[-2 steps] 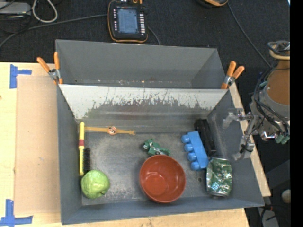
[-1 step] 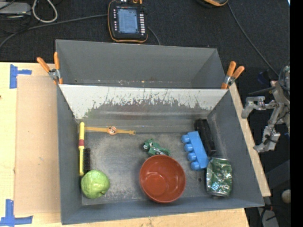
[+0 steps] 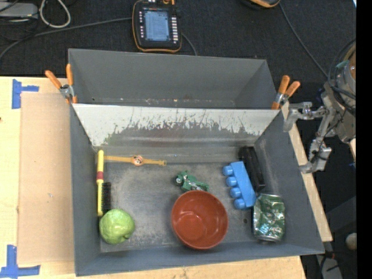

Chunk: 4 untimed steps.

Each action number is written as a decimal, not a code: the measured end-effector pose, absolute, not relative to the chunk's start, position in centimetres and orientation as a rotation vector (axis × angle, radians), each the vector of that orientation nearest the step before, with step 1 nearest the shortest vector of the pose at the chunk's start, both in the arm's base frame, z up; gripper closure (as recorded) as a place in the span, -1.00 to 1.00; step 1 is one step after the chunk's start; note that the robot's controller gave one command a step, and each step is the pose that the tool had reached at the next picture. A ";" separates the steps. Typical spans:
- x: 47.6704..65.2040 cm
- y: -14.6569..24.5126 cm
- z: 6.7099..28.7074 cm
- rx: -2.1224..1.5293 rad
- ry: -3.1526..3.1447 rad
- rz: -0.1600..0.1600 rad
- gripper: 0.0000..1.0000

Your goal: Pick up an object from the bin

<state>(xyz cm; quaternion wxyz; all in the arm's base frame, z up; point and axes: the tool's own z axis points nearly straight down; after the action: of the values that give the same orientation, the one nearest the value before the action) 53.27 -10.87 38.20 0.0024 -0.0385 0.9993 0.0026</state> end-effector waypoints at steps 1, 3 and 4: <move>46.8 -11.6 30.4 -0.149 3.134 0.002 -1.00; 50.3 -3.4 27.8 -0.381 3.110 0.002 -1.00; 48.7 -9.9 37.2 -0.549 3.084 0.001 -1.00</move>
Offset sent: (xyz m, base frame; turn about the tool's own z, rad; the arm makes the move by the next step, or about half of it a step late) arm -0.0561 0.0062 -0.0809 0.3623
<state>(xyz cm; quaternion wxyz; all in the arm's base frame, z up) 48.71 -9.94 37.23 0.0046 -0.1753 0.9845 0.0004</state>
